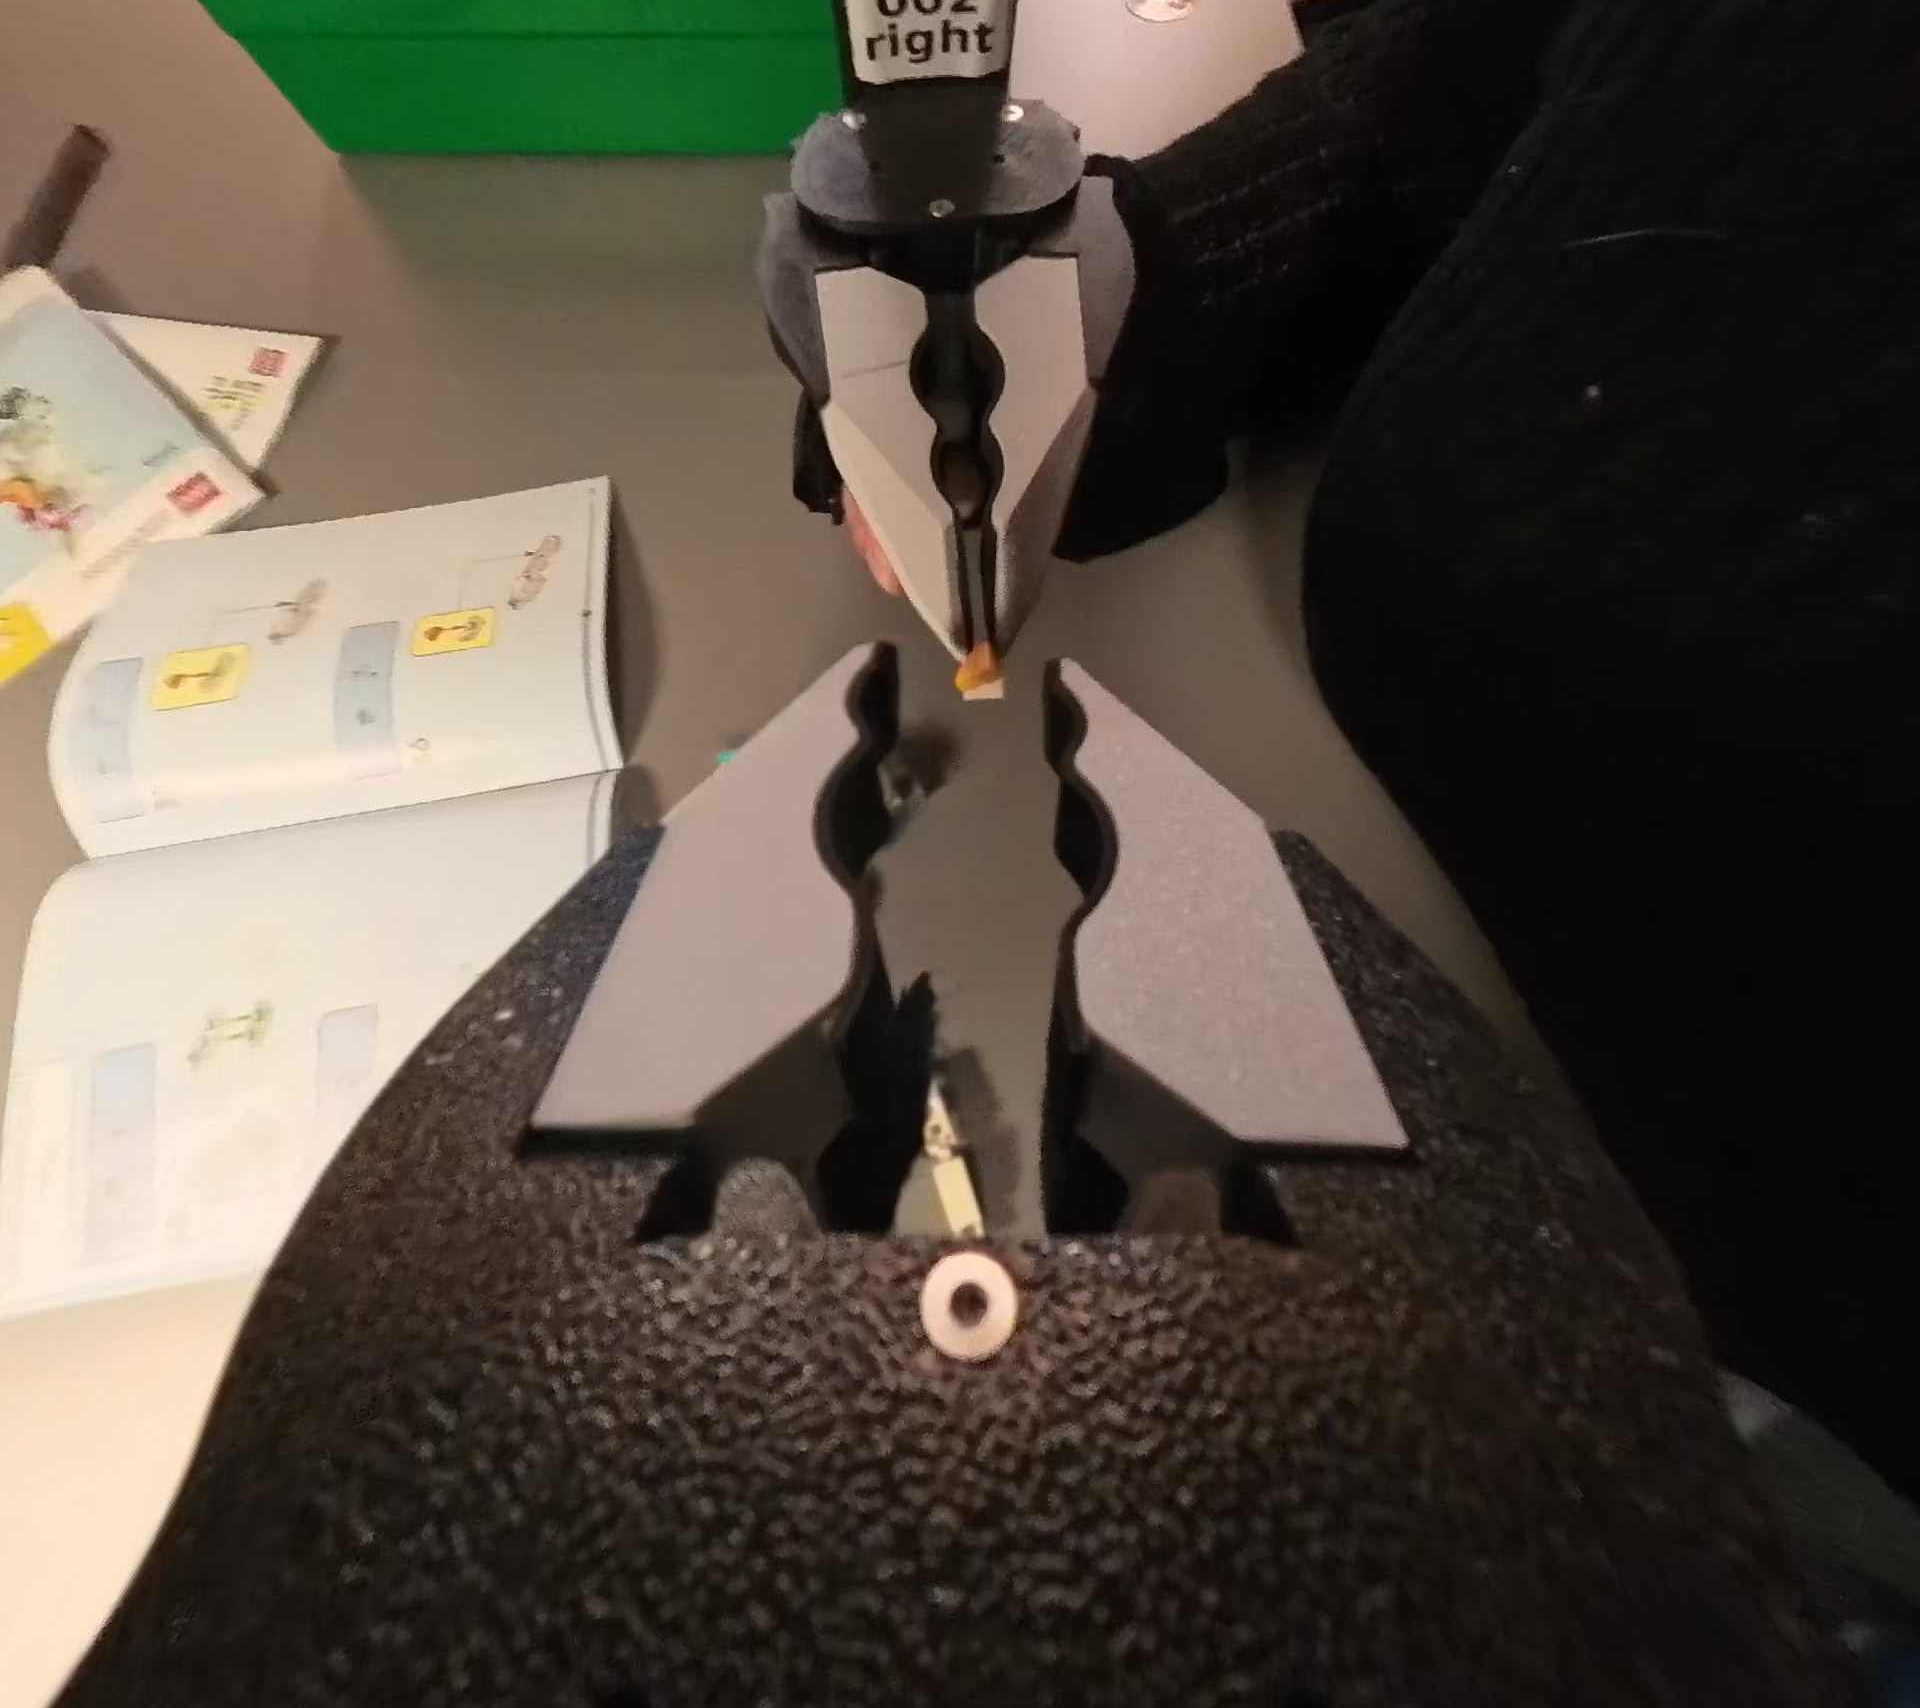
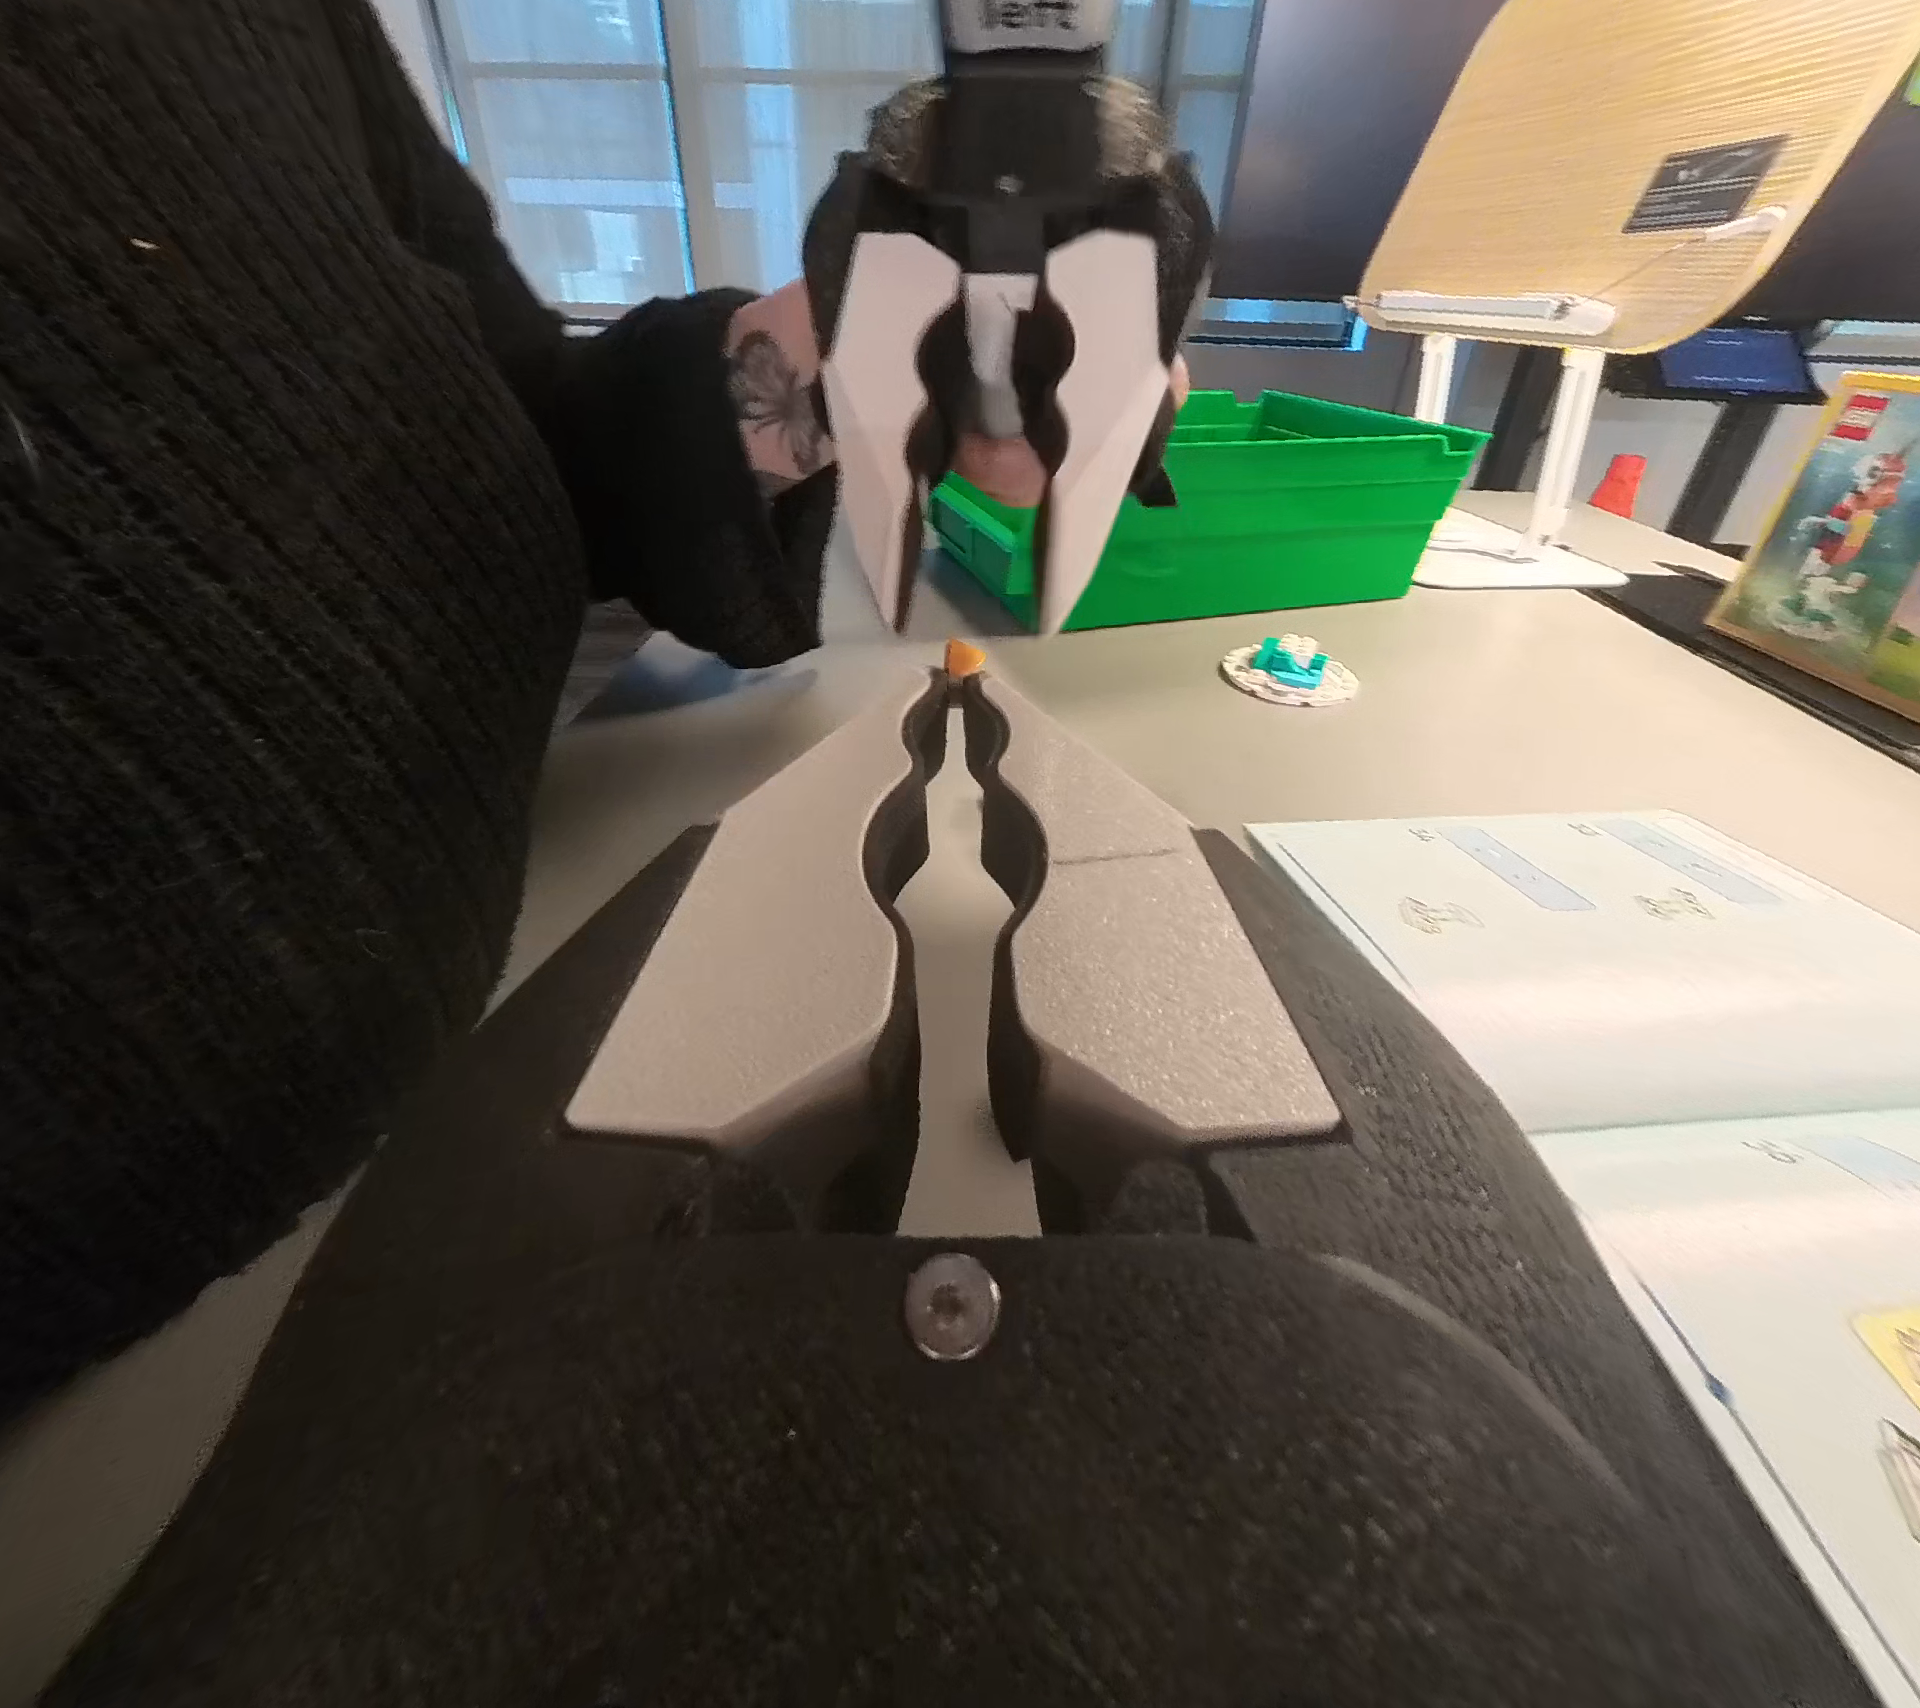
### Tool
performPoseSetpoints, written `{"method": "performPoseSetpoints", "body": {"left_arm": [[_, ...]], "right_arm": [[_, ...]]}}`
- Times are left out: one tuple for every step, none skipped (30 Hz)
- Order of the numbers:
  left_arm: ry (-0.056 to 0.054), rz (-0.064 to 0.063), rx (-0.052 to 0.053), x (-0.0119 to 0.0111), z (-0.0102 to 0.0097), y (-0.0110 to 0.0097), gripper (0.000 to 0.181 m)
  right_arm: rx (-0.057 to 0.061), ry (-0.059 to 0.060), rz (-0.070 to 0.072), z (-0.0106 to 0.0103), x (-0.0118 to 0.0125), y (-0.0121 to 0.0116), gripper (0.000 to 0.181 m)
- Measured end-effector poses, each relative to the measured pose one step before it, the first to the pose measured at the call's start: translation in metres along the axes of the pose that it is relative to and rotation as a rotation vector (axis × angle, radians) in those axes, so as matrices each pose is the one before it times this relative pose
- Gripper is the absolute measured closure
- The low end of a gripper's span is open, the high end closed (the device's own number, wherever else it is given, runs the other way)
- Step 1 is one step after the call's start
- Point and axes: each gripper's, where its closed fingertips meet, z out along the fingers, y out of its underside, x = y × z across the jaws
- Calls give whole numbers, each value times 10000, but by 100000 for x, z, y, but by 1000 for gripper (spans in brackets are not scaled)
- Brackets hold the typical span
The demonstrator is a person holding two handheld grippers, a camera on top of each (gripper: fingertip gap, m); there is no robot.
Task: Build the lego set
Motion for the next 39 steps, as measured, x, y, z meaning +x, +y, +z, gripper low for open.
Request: {"method": "performPoseSetpoints", "body": {"left_arm": [[-415, 291, 162, -260, -160, -77, 145], [-618, 490, 224, -382, -127, -49, 135], [-832, 667, 216, -562, -72, 113, 126], [-908, 838, 175, -574, -8, 381, 121], [-848, 939, 149, -346, -11, 539, 122], [-774, 974, 153, -98, -74, 535, 124], [-782, 992, 73, -63, -155, 417, 125], [-607, 967, 61, 164, -196, 217, 130], [-444, 827, 53, 269, -139, 32, 132], [-319, 672, 40, 305, -65, -148, 134], [-175, 550, 114, 369, -18, -366, 134], [-197, 441, 156, 212, -16, -503, 134], [-237, 249, 163, -45, -20, -522, 136], [-152, 34, 151, -150, 8, -414, 136], [-107, 52, 116, -192, 15, -263, 136], [16, 82, 77, -60, 71, -131, 138], [122, 108, 54, 85, 106, -92, 139], [106, 112, 76, 81, 109, -150, 141], [162, 113, 60, 175, 116, -146, 142], [113, 100, 67, 125, 116, -159, 141], [90, 54, 45, 82, 114, -76, 143], [60, 33, 13, 44, 96, -6, 145], [-6, 41, -6, -43, 81, 49, 146], [-63, 67, -57, -107, 72, 136, 147], [-36, 60, -87, -60, 81, 189, 148], [-5, 52, -74, 11, 72, 172, 150], [32, 56, -17, 99, 54, 68, 151], [18, 40, 14, 86, 34, -9, 152], [3, 22, 5, 32, 27, -19, 153], [-23, 6, 13, -15, 23, -28, 154], [-13, 3, 5, -17, 16, -23, 158], [-79, 16, -11, -99, 27, -6, 161], [-125, 57, -19, -138, 15, 2, 164], [7, 44, 12, 53, 7, -53, 167], [-36, 4, 14, -12, 7, -51, 170], [-35, 22, -2, -30, 5, -10, 174], [-16, 77, -24, 2, -15, 12, 174], [-6, 119, -51, -5, 8, 45, 174], [1, 144, -49, -13, 15, 33, 175]], "right_arm": [[-30, 90, -14, -44, 159, 31, 181], [-27, 72, -26, -42, 119, 37, 181], [-31, 81, -49, -31, 121, 31, 181], [-39, 71, -46, -5, 110, 45, 181], [-38, 46, -30, 5, 68, 44, 181], [-20, 25, -12, 17, 25, 28, 181], [-8, 17, -3, 17, 25, 12, 181], [-1, 19, -3, -1, 29, 1, 181], [2, 18, 1, -3, 34, -2, 181], [-1, 15, 0, 4, 35, 2, 181], [-3, 14, -3, -7, 30, 5, 181], [2, 0, 12, -2, 23, -2, 181], [6, -2, 11, -13, 4, -9, 181], [5, -4, 5, -1, 0, 4, 181], [-1, -7, -2, -1, -8, 1, 181], [-13, -9, -7, 9, -21, 9, 181], [-12, -10, -13, 13, -27, 17, 181], [-17, -12, -9, 19, -29, 24, 181], [-14, -19, -1, 17, -35, 11, 181], [-6, -14, -1, 4, -38, 8, 181], [1, -3, -4, 5, -10, -2, 181], [0, -6, 4, 0, -11, 0, 181], [-3, -10, 6, 7, -14, 5, 181], [0, -4, 0, 0, -5, -1, 181], [-1, -10, 0, 3, -23, 2, 181], [-3, -8, 1, 11, -17, 4, 181], [-2, -1, 1, 3, -11, 2, 181], [1, -6, 0, 1, -8, -1, 181], [8, -9, -4, 1, -23, -12, 181], [14, -6, -5, -8, -14, -21, 181], [11, -8, -3, -6, -27, -17, 181], [3, -5, 3, 2, -8, -4, 181], [7, -6, 9, 5, -15, -10, 181], [38, -11, 30, -6, -18, -33, 181], [25, -29, 54, -3, -9, -63, 181], [14, -11, 36, -102, -39, -25, 181], [-10, 2, 12, 25, -24, -5, 181], [-14, 7, 31, 40, 2, 3, 181], [-15, 3, 53, -51, 24, 41, 181]]}}
